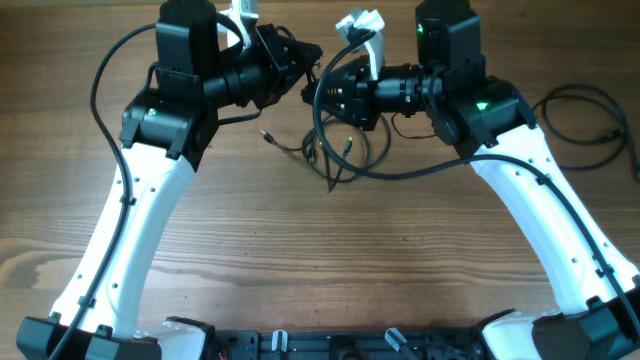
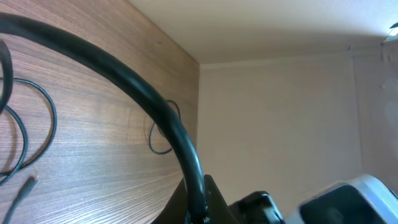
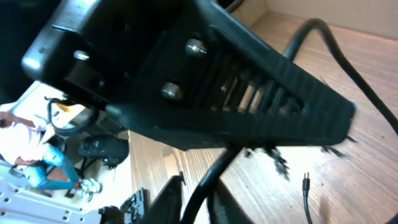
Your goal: Untangle cables
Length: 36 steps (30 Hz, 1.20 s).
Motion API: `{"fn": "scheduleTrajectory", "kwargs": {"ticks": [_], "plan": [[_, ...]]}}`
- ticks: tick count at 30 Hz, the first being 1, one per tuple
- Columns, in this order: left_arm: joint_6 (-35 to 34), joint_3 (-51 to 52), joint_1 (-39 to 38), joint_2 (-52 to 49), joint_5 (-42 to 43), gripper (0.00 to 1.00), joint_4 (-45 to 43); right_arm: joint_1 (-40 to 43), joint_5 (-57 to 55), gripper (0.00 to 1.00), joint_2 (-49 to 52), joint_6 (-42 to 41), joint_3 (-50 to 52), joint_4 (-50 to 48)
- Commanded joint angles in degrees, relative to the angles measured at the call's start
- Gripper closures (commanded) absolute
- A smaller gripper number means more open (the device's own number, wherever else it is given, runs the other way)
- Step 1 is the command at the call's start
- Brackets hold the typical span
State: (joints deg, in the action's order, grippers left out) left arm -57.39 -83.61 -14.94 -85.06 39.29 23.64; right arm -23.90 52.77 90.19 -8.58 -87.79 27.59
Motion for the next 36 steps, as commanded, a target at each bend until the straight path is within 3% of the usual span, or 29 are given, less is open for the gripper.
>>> {"fn": "scheduleTrajectory", "kwargs": {"ticks": [1, 4, 7, 11, 19, 31, 36], "plan": [[-0.07, -0.28, -0.61, 0.74, 0.7, 0.95, -0.04, -0.15, -1.22, 0.96, 0.68, -2.14, -0.81, -0.66], [1.07, -0.28, -0.61, 0.72, 0.44, 0.78, -0.04, -0.13, -2.03, 0.96, 0.68, -2.19, -0.81, -0.63], [3.43, -0.28, -0.59, 0.72, -0.9, 0.52, 0.46, 0.15, -4.39, 0.96, 0.68, -4.72, -0.81, -0.61], [4.7, -0.28, -0.59, 0.72, -2.99, 0.38, 1.18, 1.07, -7.78, 0.96, 0.68, -7.15, -0.81, -0.59], [6.43, -0.28, 2.19, 0.74, -5.75, 0.32, 0.37, 6.84, -18.64, 0.96, 0.66, -11.43, -0.81, 0.52], [10.8, -0.26, 4.31, 0.72, -5.79, 0.3, 1.33, 24.83, -19.28, 0.96, 0.66, -17.2, -1.22, -5.33], [12.07, -0.26, 4.31, 0.72, -5.97, 0.3, 1.33, 30.4, -30.49, 0.96, 0.79, -16.98, -1.2, -6.49]]}}
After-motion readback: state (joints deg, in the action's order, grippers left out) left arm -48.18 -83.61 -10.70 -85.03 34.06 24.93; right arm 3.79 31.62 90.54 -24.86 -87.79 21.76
